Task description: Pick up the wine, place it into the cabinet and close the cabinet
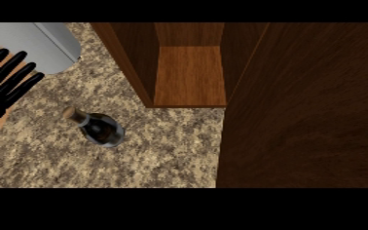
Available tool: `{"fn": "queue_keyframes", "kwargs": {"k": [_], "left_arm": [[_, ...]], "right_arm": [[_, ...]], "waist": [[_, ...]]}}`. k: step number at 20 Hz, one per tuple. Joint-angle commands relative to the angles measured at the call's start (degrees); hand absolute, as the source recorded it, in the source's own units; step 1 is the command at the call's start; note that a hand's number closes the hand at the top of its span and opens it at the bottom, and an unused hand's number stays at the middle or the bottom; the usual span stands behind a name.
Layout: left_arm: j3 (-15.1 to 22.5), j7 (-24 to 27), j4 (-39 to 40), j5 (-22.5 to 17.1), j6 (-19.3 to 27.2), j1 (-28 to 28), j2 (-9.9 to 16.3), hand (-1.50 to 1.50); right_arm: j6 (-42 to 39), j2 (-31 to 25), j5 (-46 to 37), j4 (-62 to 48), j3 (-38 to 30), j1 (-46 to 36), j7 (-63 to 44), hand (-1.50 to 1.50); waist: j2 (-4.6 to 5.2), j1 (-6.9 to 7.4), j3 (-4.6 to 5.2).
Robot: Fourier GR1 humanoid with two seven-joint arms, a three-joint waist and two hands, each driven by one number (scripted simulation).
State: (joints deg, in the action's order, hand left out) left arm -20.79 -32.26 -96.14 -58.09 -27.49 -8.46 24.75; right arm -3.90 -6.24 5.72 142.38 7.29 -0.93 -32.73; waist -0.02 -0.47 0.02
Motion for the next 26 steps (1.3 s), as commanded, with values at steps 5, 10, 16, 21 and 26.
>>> {"fn": "queue_keyframes", "kwargs": {"k": [5, 10, 16, 21, 26], "left_arm": [[-0.7, 2.3, 10.2, 2.1, -8.2, -0.7, 0.3, -1.50], [1.9, 11.0, 12.3, 15.5, -7.2, -1.9, -6.4, -1.50], [1.7, 19.8, 18.9, 22.8, -12.3, 0.0, -8.8, -1.50], [1.1, 18.9, 22.4, 21.7, -12.6, -2.1, -6.1, -1.50], [0.6, 26.9, 30.3, 28.0, -17.5, -2.4, -5.6, -1.50]], "right_arm": [[-1.6, -1.1, 7.2, 6.6, -4.4, 1.3, -3.3, -1.50], [-2.3, 1.0, 2.9, 6.8, 0.2, 5.1, -0.6, -1.50], [0.2, 1.5, 1.3, 9.7, 1.9, 2.3, -4.6, -1.50], [-1.1, 1.5, 1.9, 5.8, -0.6, 1.5, -2.3, -1.50], [0.9, 1.1, 4.0, 9.7, -2.0, -2.1, -8.8, -1.50]], "waist": [[0.01, 0.08, -0.01], [0.01, -0.20, -0.02], [-0.02, -0.09, 0.02], [-0.03, 0.24, -0.02], [-0.03, 0.01, 0.02]]}}
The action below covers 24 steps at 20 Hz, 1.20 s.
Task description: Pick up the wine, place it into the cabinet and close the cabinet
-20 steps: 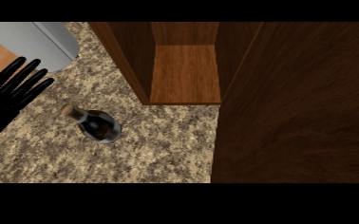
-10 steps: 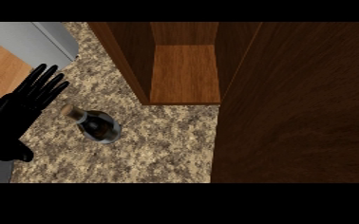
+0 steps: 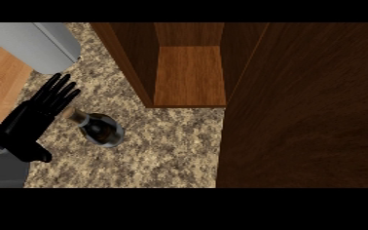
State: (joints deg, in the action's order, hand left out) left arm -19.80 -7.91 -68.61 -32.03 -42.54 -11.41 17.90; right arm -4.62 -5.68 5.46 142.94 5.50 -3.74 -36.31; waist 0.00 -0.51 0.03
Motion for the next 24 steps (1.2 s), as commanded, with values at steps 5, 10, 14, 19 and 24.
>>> {"fn": "queue_keyframes", "kwargs": {"k": [5, 10, 14, 19, 24], "left_arm": [[1.9, 7.1, 6.6, 5.7, -3.4, -1.1, -1.3, -1.50], [2.4, 14.3, 16.0, 11.3, -4.7, -4.5, -2.3, -1.50], [1.6, 16.0, 16.7, 11.2, -6.4, -3.8, 0.2, -1.50], [3.0, 24.6, 23.2, 18.4, -6.1, -5.6, -0.4, -1.50], [4.6, 29.0, 25.2, 21.2, -4.9, -5.4, -1.4, -1.50]], "right_arm": [[-2.6, -0.1, 7.6, 6.4, -3.5, 5.4, 1.4, -1.50], [0.0, 1.7, 3.5, 7.1, -0.1, 2.6, -2.2, -1.50], [-0.7, -0.3, 6.4, 9.0, -2.6, 1.3, -5.6, -1.50], [1.5, 0.5, 4.0, 6.8, -0.4, -5.1, -8.2, -1.50], [-1.6, 1.2, 4.7, 6.2, -1.9, 1.7, -2.3, -1.50]], "waist": [[-0.03, 0.02, -0.05], [0.05, -0.29, 0.02], [-0.03, 0.00, 0.00], [0.13, -0.22, 0.09], [0.04, -0.08, 0.00]]}}
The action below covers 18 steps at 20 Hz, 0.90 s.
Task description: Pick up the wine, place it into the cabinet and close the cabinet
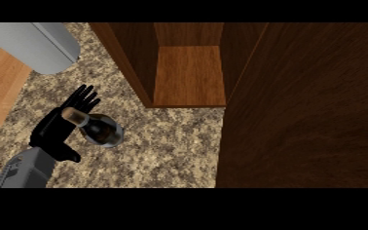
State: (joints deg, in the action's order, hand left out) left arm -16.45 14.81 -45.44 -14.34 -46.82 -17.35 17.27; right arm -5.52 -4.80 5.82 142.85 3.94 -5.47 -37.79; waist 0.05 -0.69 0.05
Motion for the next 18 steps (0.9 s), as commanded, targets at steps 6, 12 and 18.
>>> {"fn": "queue_keyframes", "kwargs": {"k": [6, 12, 18], "left_arm": [[2.5, 8.1, 7.3, 5.6, -0.1, -1.2, -0.9, -1.50], [2.0, 10.8, 12.2, 5.2, -2.9, -2.6, 0.8, -1.50], [3.2, 11.2, 13.0, 5.7, 2.0, -5.2, -3.8, -1.50]], "right_arm": [[1.0, 0.5, 2.0, 8.0, 2.5, 0.4, -5.4, -1.50], [0.3, 0.0, 4.8, 7.0, -0.7, 0.4, -2.9, -1.50], [2.7, 0.9, 0.4, 9.4, 3.4, -1.6, -8.3, -1.50]], "waist": [[0.02, -0.03, 0.04], [0.07, -0.11, 0.03], [-0.09, -0.01, 0.05]]}}
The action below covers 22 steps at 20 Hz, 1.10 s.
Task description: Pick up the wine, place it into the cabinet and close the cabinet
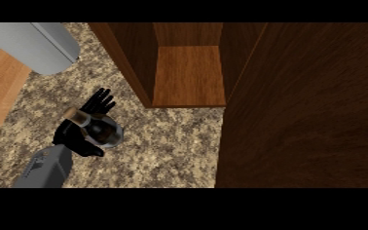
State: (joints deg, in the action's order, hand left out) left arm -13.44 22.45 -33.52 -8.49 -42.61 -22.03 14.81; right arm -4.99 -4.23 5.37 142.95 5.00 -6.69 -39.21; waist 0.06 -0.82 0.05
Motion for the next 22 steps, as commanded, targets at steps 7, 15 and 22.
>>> {"fn": "queue_keyframes", "kwargs": {"k": [7, 15, 22], "left_arm": [[0.1, 1.6, 3.3, -3.1, -9.5, -0.7, -0.6, 1.50], [5.2, 9.5, -3.2, 2.9, -8.7, 1.2, 0.4, 1.50], [4.0, 15.7, -11.2, 4.7, 10.4, 8.1, -2.7, 1.50]], "right_arm": [[0.9, 0.3, 3.1, 4.0, -0.4, -1.4, -2.6, -1.50], [-0.7, 1.3, 3.1, 5.3, 0.0, 3.5, 0.1, -1.50], [-2.0, 0.2, 3.3, 5.2, -1.7, 5.0, 1.2, -1.50]], "waist": [[-0.05, 0.41, 0.00], [-0.09, 0.07, 0.00], [-0.39, 0.72, -0.10]]}}
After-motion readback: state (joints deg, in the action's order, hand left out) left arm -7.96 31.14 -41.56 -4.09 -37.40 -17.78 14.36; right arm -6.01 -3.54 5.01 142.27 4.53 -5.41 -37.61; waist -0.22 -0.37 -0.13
